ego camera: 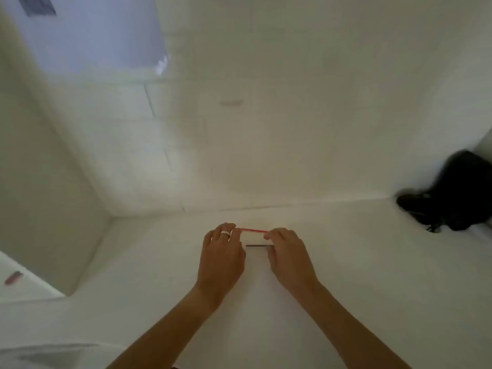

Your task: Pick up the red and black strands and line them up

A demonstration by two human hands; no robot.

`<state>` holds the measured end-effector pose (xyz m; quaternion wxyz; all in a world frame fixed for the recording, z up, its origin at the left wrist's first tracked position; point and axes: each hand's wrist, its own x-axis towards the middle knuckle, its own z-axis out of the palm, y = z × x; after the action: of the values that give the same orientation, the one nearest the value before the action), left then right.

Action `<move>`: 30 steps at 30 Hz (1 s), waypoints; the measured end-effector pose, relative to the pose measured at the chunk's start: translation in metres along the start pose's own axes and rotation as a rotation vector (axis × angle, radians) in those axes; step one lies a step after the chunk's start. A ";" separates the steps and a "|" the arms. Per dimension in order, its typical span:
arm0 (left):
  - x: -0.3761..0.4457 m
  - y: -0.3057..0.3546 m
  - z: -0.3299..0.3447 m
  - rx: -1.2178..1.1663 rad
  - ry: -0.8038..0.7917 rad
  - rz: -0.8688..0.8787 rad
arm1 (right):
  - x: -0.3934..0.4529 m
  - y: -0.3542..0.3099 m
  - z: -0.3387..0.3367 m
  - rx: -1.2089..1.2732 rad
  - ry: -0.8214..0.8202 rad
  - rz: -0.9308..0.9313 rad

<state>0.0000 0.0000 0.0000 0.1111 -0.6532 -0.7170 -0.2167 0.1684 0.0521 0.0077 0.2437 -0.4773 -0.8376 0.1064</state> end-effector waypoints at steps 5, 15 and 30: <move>-0.012 -0.009 0.032 -0.019 0.037 0.021 | -0.004 0.016 0.037 -0.023 0.158 -0.061; -0.019 -0.012 0.031 -0.189 0.040 -0.084 | -0.011 0.015 0.035 0.026 0.194 -0.049; -0.020 -0.028 0.017 -0.788 0.225 -0.352 | -0.018 0.016 0.030 0.008 0.225 0.013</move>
<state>-0.0233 -0.0120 -0.0283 -0.1076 -0.4861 -0.6634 -0.5586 0.1729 0.0468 -0.0307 0.3374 -0.4905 -0.8014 0.0573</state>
